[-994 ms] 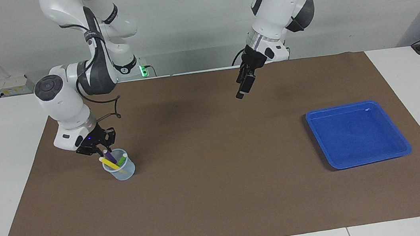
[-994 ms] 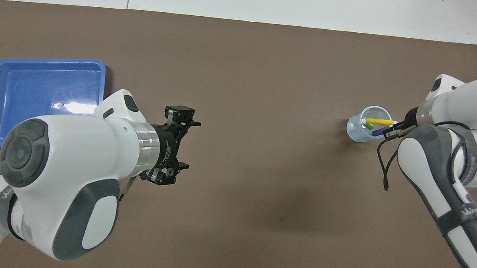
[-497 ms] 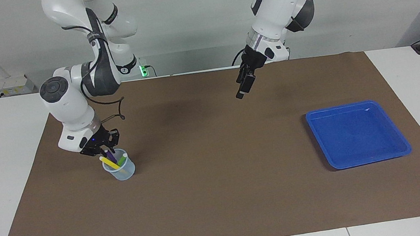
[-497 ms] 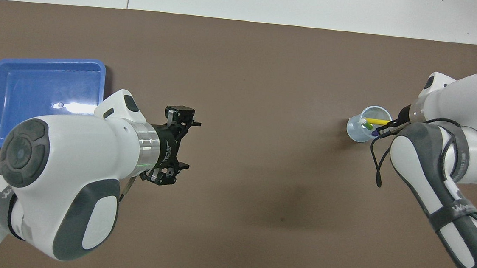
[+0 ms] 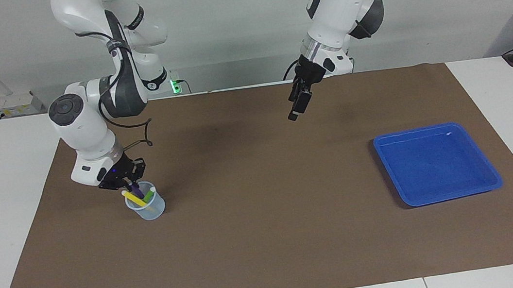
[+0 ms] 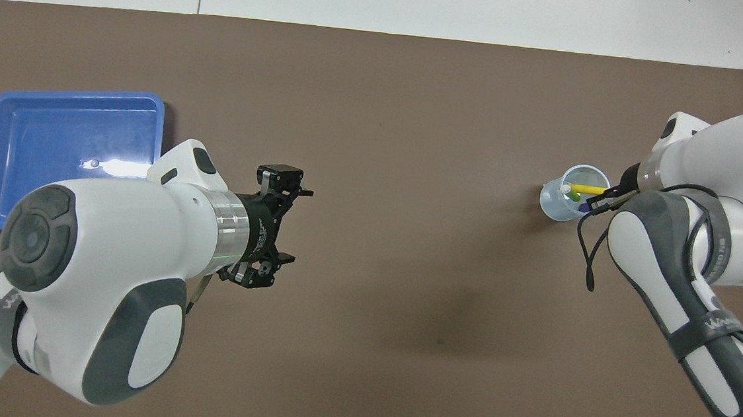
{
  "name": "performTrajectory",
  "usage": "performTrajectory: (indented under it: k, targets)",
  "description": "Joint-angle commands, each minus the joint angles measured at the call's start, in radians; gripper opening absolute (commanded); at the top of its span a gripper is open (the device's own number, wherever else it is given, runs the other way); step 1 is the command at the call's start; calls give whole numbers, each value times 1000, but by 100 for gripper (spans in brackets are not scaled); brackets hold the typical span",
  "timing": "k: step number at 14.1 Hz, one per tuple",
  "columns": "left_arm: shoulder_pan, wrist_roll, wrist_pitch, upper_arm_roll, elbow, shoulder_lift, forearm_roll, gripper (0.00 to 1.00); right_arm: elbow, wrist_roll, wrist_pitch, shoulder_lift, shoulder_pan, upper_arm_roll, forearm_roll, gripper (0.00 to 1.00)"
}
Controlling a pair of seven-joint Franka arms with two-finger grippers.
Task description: Right arm passes pens to left for tray arrangement
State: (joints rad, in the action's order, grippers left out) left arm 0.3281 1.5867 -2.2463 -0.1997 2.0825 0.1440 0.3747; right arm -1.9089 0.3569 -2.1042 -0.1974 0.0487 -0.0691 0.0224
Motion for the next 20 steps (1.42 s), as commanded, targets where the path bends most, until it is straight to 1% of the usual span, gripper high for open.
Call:
performTrajectory:
  k: [1, 4, 6, 9, 14, 16, 17, 19, 20]
  targets:
    - [16, 6, -19, 11, 39, 34, 19, 100, 14, -27, -3, -20, 5, -6, 31, 1]
    - [16, 6, -21, 11, 39, 34, 19, 100, 42, -24, 26, -20, 11, -6, 31, 0]
    - [16, 7, -22, 11, 39, 34, 19, 100, 91, -22, 88, -23, 13, -8, 31, 0]
    - [14, 9, -35, 11, 37, 32, 19, 100, 128, -24, 148, -11, 6, -8, 27, 0]
    - [16, 51, -67, 10, 31, 25, 23, 100, 270, -22, 366, 45, 5, -15, 11, 0]
    - [16, 55, -70, 10, 30, 23, 24, 100, 306, -22, 430, 78, 3, -18, 4, 0]
    - [16, 56, -76, 10, 30, 23, 26, 100, 320, -27, 461, 87, 3, -18, -21, 0]
    - [34, 56, -91, 11, 31, 23, 26, 100, 327, -45, 503, 110, 13, -14, -146, 0]
    - [34, 58, -91, 11, 31, 22, 26, 100, 327, -73, 509, 114, 16, -11, -182, 0]
